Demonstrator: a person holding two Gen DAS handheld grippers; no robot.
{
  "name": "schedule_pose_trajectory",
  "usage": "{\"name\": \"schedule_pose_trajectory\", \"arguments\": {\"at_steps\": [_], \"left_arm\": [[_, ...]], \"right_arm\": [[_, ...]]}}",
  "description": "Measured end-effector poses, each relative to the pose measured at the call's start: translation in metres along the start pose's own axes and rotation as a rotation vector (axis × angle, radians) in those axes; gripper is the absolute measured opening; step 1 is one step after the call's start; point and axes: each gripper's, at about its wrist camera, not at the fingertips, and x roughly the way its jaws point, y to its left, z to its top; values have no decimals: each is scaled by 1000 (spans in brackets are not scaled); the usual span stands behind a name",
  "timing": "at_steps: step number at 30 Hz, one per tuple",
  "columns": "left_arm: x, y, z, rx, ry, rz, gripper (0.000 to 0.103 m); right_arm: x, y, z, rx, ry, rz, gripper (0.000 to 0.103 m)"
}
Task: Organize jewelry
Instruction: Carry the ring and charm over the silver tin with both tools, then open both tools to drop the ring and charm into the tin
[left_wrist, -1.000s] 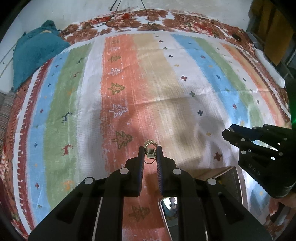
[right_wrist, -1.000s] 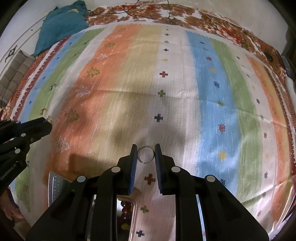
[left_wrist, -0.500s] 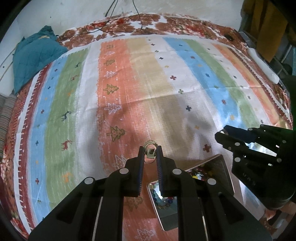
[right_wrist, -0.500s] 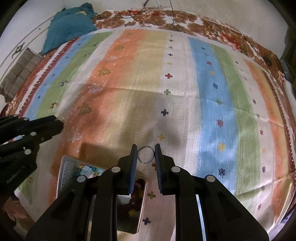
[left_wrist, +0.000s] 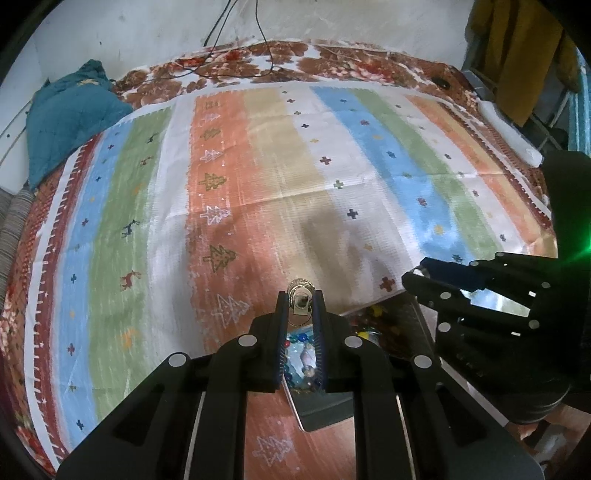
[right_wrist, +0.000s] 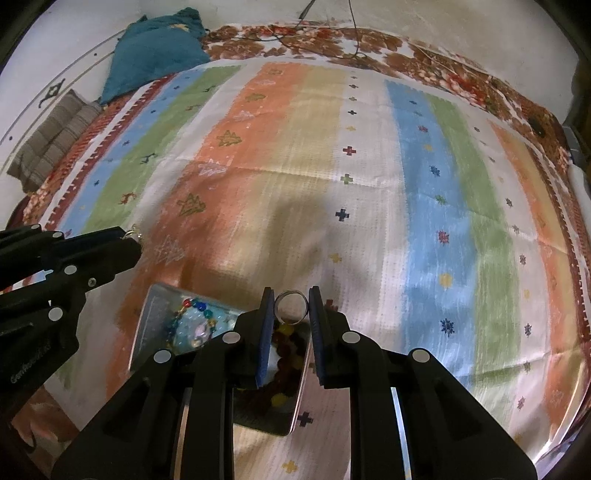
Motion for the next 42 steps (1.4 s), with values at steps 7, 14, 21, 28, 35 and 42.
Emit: {"name": "schedule_pose_trajectory", "arguments": {"at_steps": [7, 14, 21, 28, 35, 42], "left_arm": [[-13, -4, -13, -12, -20, -16, 13], [-17, -7, -22, -17, -19, -28, 13], [-17, -1, -22, -59, -13, -24, 23], [-22, 5, -25, -83, -24, -33, 34], [-36, 12, -37, -109, -38, -54, 45], [-47, 12, -50, -89, -45, -71, 62]], "right_arm": [[-11, 6, -12, -6, -9, 21, 20], [-20, 12, -20, -18, -16, 41, 20], [-17, 13, -21, -15, 1, 31, 21], [-23, 9, -26, -4, -12, 25, 34], [-34, 3, -37, 4, -14, 37, 44], [-54, -4, -55, 18, -39, 48, 52]]}}
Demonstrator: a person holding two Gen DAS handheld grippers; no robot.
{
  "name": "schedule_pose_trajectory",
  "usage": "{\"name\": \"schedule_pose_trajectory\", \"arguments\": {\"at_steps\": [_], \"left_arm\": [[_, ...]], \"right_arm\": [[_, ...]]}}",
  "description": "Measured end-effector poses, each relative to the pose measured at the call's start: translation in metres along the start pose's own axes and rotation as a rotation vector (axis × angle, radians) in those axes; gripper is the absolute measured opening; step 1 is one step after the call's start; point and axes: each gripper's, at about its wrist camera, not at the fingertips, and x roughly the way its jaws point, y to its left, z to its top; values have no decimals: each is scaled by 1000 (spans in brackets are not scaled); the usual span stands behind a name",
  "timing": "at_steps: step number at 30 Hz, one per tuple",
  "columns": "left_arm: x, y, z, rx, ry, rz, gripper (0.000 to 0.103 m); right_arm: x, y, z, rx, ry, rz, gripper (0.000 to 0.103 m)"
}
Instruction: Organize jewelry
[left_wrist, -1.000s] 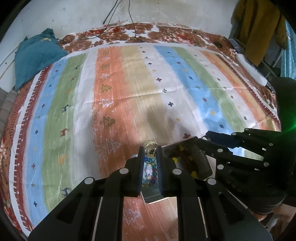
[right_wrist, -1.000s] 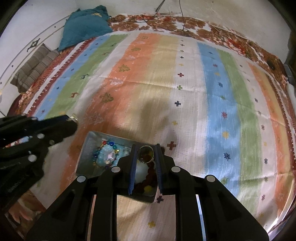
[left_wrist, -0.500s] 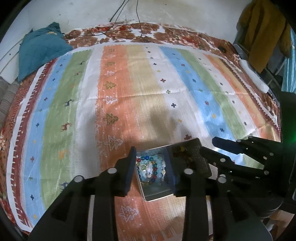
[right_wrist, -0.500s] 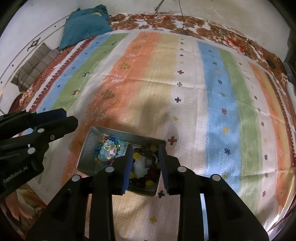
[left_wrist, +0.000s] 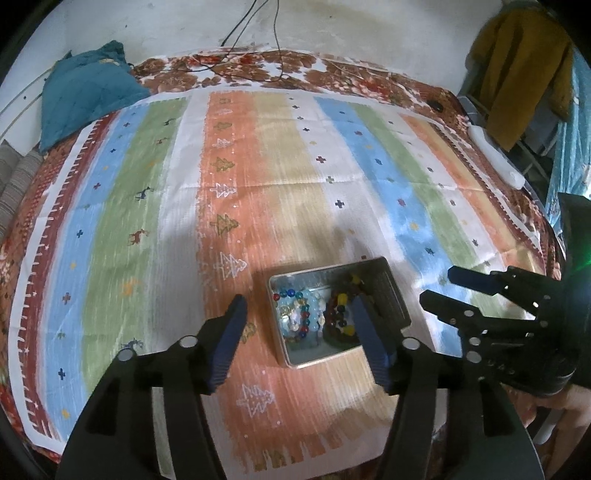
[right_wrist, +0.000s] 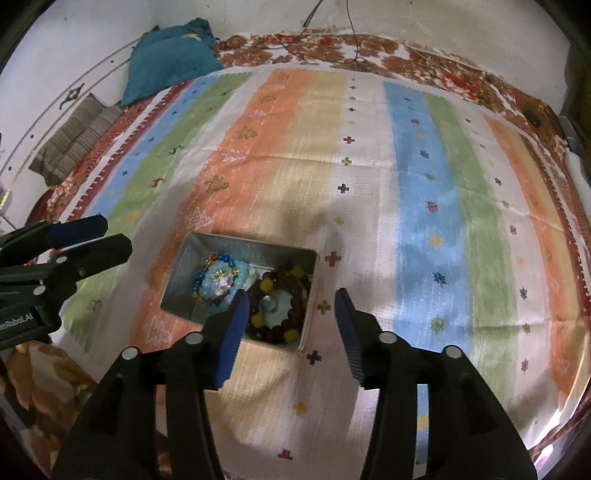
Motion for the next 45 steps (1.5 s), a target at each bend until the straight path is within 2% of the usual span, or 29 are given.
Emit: {"name": "schedule_pose_trajectory", "arguments": {"at_steps": [12, 15, 21, 23, 25, 29, 31, 34, 41, 45], "left_arm": [[-20, -1, -25, 39, -9, -14, 82], [-24, -5, -30, 56, -12, -17, 84], [-32, -6, -34, 55, -47, 18, 91], [-34, -6, -36, 53, -46, 14, 94], [-36, -7, -38, 60, -40, 9, 97], [-38, -12, -43, 77, -32, 17, 97], [-42, -12, -44, 76, -53, 34, 97], [-45, -13, -46, 84, -67, 17, 97], [-50, -16, -50, 97, -85, 11, 97], [-53, -12, -50, 73, -99, 19, 97]], "right_arm": [[-27, -1, -24, 10, -56, 25, 62], [-34, 2, -28, 1, -77, 27, 65], [-43, 6, -36, -16, -97, 17, 74], [-45, 6, -37, -12, -105, 13, 79], [-47, 5, -39, -9, -111, 17, 79], [-52, 4, -41, 0, -130, 14, 85], [-54, 3, -43, 7, -141, 8, 88], [-58, 3, -45, 5, -153, 10, 94], [-61, 7, -48, -13, -164, -3, 96], [-65, 9, -50, -13, -178, -7, 96]]}}
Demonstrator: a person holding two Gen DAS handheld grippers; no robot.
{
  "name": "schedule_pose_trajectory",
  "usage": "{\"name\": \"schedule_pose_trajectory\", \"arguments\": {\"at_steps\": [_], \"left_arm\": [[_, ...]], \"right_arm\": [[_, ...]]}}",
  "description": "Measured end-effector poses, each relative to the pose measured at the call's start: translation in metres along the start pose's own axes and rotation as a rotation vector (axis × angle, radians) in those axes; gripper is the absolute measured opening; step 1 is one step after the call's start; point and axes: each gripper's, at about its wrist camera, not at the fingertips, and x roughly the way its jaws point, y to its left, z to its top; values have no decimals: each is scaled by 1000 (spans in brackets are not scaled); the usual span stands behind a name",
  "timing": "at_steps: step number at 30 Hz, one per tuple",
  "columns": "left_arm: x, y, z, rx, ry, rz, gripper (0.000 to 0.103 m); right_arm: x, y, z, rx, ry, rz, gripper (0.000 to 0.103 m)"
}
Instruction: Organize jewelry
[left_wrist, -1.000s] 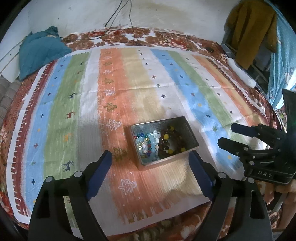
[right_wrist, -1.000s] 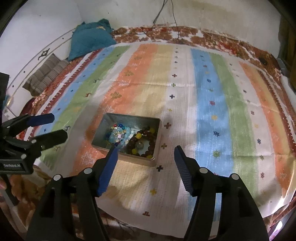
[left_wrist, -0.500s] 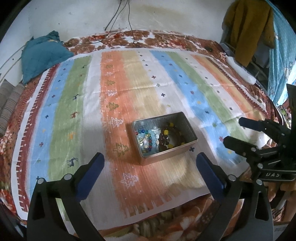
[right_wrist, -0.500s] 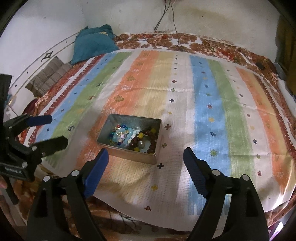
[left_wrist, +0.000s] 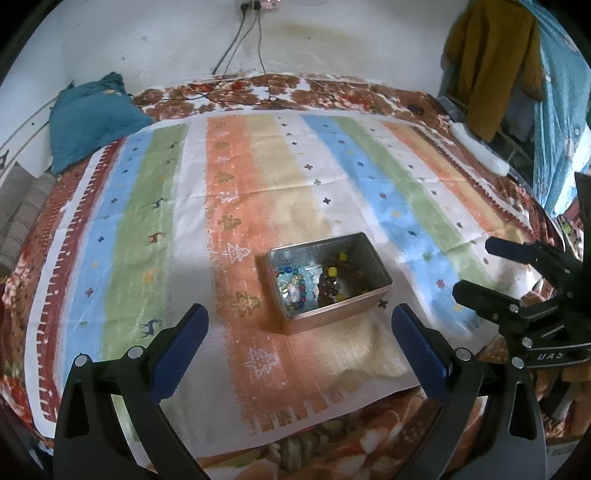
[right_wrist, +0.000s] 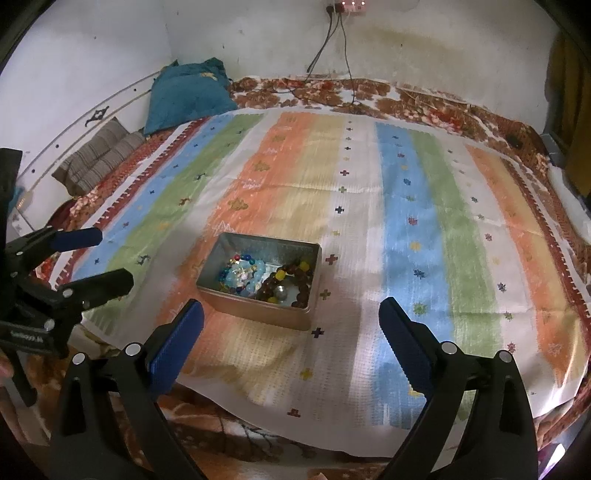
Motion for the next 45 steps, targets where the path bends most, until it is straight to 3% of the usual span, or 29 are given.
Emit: {"name": "schedule_pose_trajectory", "arguments": {"at_steps": [22, 30, 45], "left_arm": [[-8, -7, -5, 25, -22, -17, 97], [-14, -20, -10, 78, -50, 20, 97], [-17, -21, -13, 53, -57, 2, 97]], "right_arm": [[-7, 3, 0, -11, -29, -5, 96], [-14, 5, -3, -15, -61, -5, 96], [-21, 6, -8, -7, -71, 19, 97]]}}
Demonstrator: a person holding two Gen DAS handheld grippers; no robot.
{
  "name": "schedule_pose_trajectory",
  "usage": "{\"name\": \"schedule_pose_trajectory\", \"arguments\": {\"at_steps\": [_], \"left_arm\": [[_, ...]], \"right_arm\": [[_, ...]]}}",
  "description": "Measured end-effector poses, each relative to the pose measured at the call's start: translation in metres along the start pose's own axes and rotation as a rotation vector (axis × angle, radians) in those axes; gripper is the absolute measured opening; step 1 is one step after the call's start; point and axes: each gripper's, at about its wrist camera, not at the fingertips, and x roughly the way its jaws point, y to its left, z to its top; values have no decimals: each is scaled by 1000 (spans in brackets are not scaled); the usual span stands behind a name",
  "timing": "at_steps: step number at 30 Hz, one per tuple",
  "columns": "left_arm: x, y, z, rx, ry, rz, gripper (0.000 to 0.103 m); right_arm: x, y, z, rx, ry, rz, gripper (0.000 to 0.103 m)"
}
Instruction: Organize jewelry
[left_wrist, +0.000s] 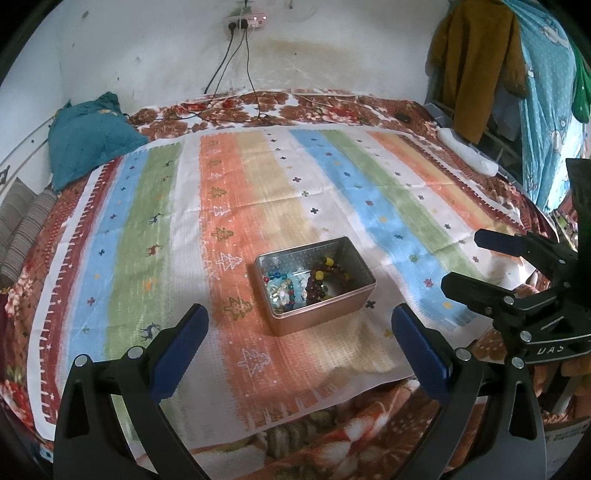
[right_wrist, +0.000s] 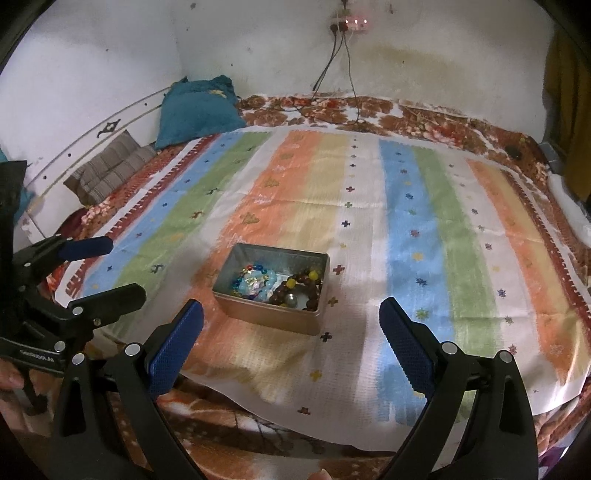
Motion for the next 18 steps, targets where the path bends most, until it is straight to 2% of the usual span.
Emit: {"name": "schedule_pose_trajectory", "arguments": {"at_steps": [8, 18], "left_arm": [[0, -2, 0, 16, 1, -11, 97], [3, 0, 0, 10, 11, 10, 97]], "right_arm": [[2, 3, 0, -13, 7, -8, 98], [3, 3, 1, -15, 9, -11, 98]]}}
